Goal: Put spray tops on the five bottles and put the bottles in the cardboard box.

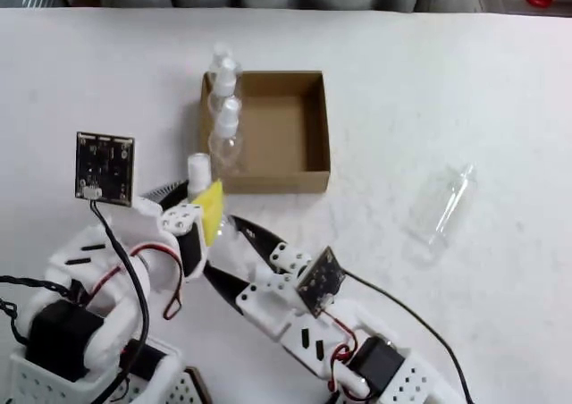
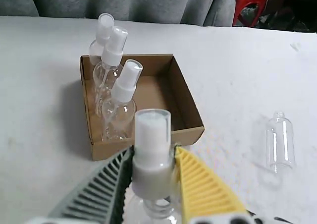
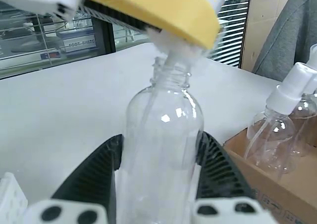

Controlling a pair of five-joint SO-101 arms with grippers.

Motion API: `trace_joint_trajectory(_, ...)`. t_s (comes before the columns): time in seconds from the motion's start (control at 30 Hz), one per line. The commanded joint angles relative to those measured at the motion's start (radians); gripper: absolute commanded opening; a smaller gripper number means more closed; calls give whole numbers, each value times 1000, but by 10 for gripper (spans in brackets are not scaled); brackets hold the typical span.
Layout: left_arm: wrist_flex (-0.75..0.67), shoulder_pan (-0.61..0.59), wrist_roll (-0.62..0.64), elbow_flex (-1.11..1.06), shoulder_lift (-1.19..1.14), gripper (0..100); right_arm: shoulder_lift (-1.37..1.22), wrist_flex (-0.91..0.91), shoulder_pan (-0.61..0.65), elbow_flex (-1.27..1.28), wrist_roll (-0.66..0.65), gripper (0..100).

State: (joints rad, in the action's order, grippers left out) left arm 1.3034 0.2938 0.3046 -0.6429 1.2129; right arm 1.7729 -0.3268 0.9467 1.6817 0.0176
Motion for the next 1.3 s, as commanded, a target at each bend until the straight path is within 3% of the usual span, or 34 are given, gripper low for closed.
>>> trace_joint_trajectory(0.0,31,10,-2,11,12,21,8,-8,4,9,-9,15)
trace_joint_trajectory(0.27,31,136,-2,-38,101,21,8,-8,4,9,-9,15)
trace_joint_trajectory(0.6,-163,128,-8,-451,545,24,8,-8,4,9,-9,15)
trace_joint_trajectory(0.67,-164,128,-71,-503,627,24,8,-8,2,9,-9,15)
trace_joint_trajectory(0.8,-163,111,-195,-549,611,24,8,-8,2,9,-9,15)
trace_joint_trajectory(1.27,-170,101,-201,-551,611,24,8,-8,2,9,-9,15)
